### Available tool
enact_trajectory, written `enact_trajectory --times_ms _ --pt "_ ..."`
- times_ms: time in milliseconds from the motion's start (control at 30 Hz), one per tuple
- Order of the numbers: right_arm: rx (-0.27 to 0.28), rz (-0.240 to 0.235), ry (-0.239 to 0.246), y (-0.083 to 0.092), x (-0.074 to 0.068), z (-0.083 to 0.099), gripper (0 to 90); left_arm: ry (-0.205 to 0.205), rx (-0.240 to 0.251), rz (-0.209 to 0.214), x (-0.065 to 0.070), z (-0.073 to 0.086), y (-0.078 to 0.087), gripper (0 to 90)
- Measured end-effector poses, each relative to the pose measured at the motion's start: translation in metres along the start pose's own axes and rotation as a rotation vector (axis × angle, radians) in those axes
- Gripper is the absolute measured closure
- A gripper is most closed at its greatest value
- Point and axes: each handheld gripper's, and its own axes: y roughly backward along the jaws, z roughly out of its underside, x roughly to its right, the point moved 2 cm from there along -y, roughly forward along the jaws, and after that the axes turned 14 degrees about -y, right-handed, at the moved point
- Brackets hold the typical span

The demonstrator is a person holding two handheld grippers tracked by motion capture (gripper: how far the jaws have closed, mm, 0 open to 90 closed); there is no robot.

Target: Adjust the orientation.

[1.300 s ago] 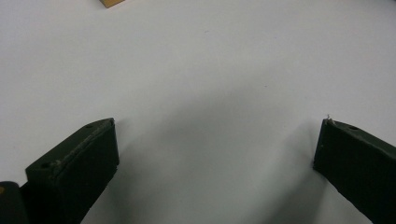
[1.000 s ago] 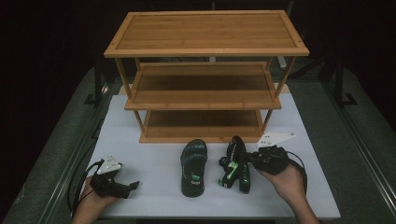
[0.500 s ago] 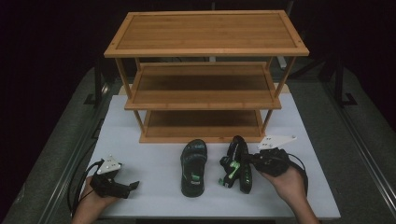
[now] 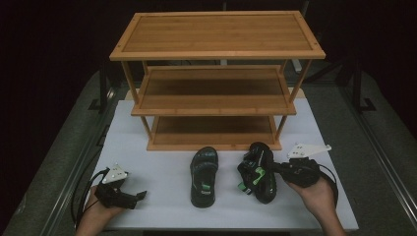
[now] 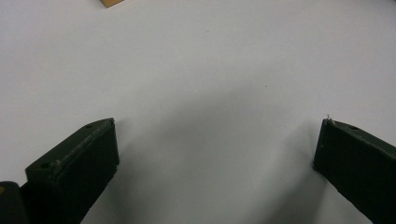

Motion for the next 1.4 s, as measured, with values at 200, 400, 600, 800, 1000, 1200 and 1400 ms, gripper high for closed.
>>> enact_trajectory --times_ms 200,400,600,800,1000,1200,1400 --pt "0.007 -0.021 -0.019 0.002 0.008 0.004 89.8 0.0 0.0 0.0 0.0 0.0 0.0 0.0" --pt "0.007 -0.029 -0.05 0.006 0.02 0.011 89.8 0.0 0.0 -0.001 0.0 0.0 0.0 0.0" --pt "-0.002 -0.03 -0.09 0.008 0.035 0.021 89.8 0.0 0.0 -0.001 0.0 0.0 0.0 0.0" --pt "-0.032 -0.066 -0.16 0.005 0.057 0.034 89.8 0.0 0.0 -0.001 0.0 0.0 0.0 0.0" --pt "-0.082 -0.101 -0.204 -0.005 0.071 0.044 89.7 0.0 0.0 -0.001 0.0 0.0 0.0 0.0" --pt "-0.078 -0.101 -0.195 -0.004 0.07 0.043 89.5 0.0 0.0 -0.001 0.0 0.0 0.0 0.0" --pt "0.007 -0.08 -0.169 0.018 0.063 0.028 77.4 0.0 0.0 -0.001 0.0 0.0 0.0 0.0"
